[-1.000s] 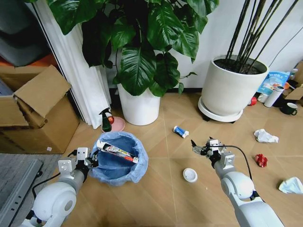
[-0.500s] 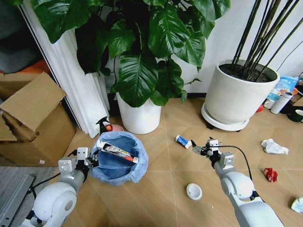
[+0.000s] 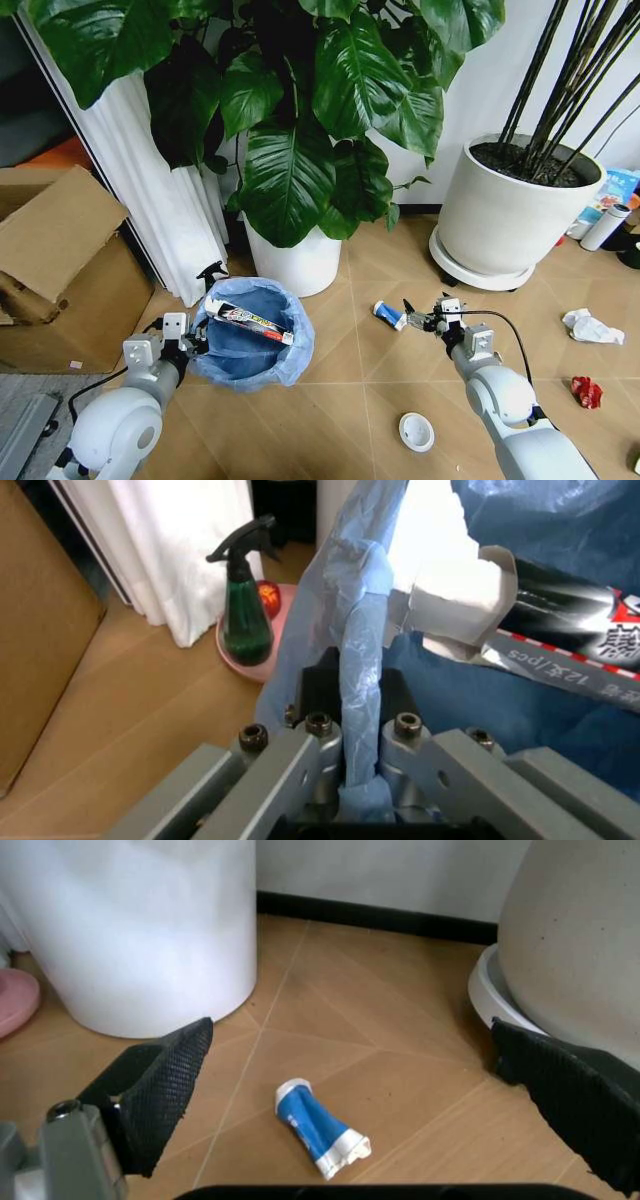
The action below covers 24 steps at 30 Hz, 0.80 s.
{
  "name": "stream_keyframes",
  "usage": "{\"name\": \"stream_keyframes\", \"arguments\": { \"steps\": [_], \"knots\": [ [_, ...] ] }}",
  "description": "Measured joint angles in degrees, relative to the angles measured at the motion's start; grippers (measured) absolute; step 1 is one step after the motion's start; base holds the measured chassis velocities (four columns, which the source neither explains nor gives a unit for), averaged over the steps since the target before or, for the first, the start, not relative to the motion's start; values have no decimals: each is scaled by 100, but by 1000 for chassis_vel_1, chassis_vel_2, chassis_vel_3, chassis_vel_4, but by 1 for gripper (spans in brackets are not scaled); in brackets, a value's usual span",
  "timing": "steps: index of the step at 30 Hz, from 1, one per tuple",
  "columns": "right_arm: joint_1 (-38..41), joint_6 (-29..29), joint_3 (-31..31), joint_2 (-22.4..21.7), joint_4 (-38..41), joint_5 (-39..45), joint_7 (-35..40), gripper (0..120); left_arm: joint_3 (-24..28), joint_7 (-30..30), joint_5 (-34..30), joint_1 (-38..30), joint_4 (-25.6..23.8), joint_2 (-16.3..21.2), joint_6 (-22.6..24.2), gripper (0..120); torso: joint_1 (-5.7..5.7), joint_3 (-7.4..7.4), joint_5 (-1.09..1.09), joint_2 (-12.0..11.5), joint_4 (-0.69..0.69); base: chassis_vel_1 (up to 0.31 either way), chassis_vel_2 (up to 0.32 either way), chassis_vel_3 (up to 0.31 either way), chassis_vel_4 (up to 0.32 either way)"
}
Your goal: Pick up the trash bin and place the garbage on the floor into it.
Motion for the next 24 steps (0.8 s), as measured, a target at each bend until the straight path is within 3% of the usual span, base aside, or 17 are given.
{"name": "stream_keyframes", "arguments": {
  "steps": [10,24],
  "knots": [
    [-9,0,0,6,-3,-1,0,100,-1,0,8,15,-18,-8,-3,0,0,0,1,0,0,-58,-60,64,67],
    [-74,1,12,9,22,-1,0,100,-12,35,88,76,-52,-27,-46,0,-1,0,1,0,0,-161,-160,157,152]
  ]
}}
